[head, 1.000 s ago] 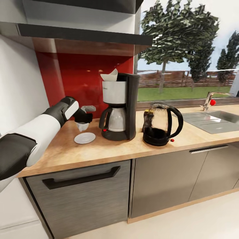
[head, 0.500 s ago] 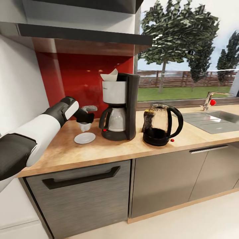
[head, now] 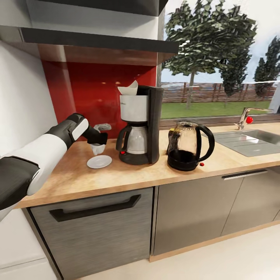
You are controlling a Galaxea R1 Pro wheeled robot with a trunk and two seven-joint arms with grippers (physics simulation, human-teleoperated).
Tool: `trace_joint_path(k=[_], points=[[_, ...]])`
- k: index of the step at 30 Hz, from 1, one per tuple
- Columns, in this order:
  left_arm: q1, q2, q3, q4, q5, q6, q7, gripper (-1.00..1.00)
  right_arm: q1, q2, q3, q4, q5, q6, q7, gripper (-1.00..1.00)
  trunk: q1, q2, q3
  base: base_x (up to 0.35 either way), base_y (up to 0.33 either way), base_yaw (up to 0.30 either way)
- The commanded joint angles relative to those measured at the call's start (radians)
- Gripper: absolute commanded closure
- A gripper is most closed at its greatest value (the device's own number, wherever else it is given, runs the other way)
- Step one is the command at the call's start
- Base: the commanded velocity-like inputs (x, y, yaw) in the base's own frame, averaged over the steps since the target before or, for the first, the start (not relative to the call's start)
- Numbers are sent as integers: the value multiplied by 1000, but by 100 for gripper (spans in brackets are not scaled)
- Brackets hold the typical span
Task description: Set up a coffee station on the kitchen countertop: keep the coffee maker on the countertop, move the bottle of coffee from the kitchen shelf to the counter next to the coffee maker, place a paper coffee filter on top of the coffee maker, put the saucer next to the coffee maker with the coffee cup on the saucer, and place the electric kettle next to the coffee maker.
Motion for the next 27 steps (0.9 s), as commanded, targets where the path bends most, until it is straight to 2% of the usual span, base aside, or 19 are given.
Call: trace_joint_path(k=[1, 8, 27], points=[[-1, 1, -5, 0, -8, 7, -11, 100, -1, 0, 8, 3, -9, -4, 5, -100, 0, -1, -1, 0, 0, 0], [-1, 1, -9, 52, -8, 12, -12, 100, -1, 0, 8, 3, -9, -4, 5, -100, 0, -1, -1, 0, 0, 0], [-1, -1, -6, 59, -8, 13, -14, 100, -1, 0, 8, 3, -9, -4, 6, -100, 0, -1, -2, 0, 0, 0]])
